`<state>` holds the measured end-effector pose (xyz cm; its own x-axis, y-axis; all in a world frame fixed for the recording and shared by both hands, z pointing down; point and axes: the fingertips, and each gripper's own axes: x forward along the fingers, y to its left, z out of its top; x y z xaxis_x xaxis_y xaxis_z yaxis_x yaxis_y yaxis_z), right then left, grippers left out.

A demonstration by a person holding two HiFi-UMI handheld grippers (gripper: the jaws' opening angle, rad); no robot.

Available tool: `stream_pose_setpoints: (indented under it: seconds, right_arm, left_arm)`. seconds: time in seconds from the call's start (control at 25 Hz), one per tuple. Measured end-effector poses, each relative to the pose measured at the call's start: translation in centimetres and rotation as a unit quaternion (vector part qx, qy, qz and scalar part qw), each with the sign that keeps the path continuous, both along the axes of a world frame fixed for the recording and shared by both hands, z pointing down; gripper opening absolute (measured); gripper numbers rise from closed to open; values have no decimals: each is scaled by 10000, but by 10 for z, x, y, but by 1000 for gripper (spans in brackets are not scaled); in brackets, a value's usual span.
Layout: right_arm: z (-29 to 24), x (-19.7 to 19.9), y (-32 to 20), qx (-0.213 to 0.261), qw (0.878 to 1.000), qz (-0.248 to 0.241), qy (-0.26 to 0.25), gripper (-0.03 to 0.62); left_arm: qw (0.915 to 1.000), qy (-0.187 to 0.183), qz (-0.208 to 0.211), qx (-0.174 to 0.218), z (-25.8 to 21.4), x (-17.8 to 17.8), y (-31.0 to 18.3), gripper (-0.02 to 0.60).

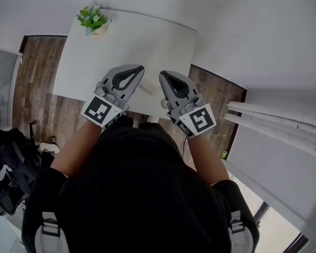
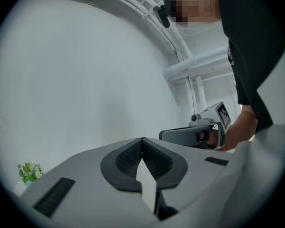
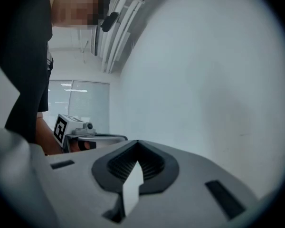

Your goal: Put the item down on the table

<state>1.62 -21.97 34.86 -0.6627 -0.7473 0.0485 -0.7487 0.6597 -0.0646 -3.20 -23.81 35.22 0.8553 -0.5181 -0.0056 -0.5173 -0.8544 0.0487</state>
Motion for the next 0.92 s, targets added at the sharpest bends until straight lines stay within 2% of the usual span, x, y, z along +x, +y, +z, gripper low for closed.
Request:
stream_pose_setpoints:
  seconds: [0.92]
  right_arm:
    - [-5, 8, 0, 106, 9999, -33, 78, 2]
  left_arm:
    - [10000, -51, 9, 47, -4, 10, 6, -6]
